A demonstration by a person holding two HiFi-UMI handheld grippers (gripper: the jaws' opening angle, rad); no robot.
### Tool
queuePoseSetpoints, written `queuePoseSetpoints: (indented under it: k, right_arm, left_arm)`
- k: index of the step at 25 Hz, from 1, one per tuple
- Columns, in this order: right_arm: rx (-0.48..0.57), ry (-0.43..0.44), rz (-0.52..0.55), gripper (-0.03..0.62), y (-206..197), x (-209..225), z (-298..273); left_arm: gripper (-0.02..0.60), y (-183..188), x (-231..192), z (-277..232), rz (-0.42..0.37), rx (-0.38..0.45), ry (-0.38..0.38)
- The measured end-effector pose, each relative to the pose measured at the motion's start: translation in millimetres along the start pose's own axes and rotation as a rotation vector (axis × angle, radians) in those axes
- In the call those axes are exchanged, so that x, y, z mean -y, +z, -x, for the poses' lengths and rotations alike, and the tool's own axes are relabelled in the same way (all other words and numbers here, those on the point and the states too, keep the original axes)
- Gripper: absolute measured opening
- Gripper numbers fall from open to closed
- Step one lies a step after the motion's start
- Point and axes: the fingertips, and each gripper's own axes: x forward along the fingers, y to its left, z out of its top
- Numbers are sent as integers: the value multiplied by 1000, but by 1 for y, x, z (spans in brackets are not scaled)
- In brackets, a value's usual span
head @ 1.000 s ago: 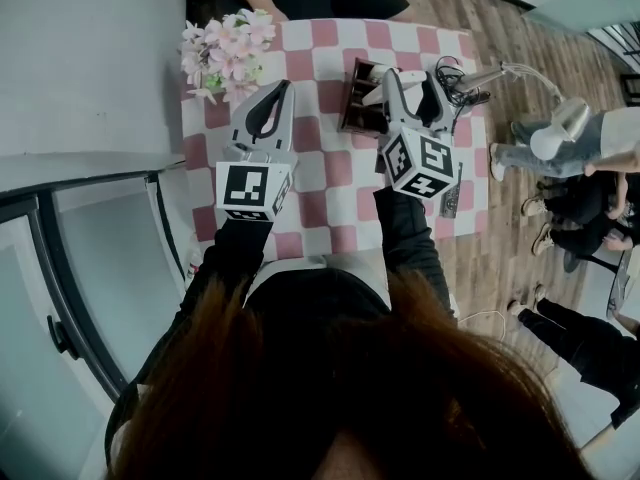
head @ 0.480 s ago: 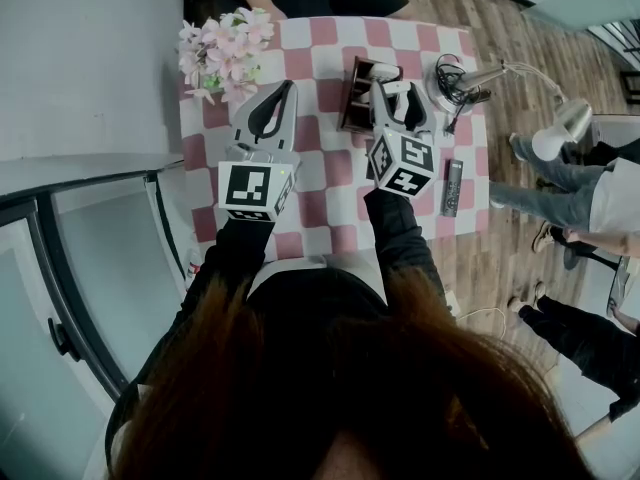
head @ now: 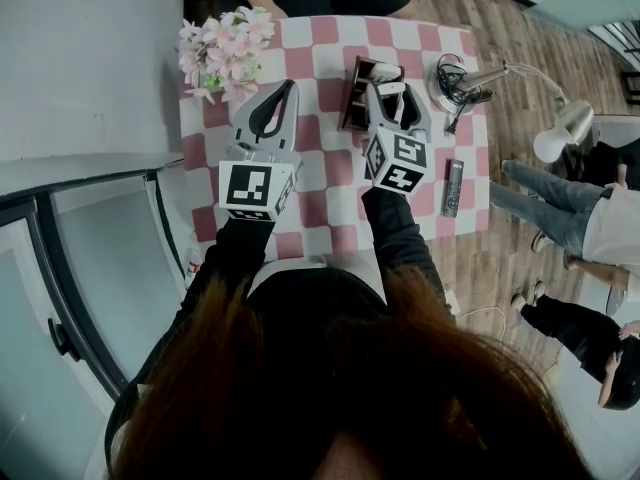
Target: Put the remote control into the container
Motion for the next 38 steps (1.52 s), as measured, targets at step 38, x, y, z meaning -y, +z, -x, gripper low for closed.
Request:
queuePoseSetpoints:
  k: [38]
  right_arm:
    - [280,-109,93,18,79,55,98]
  left_arm:
    - [-2,17,80,-23,-8,39,-188]
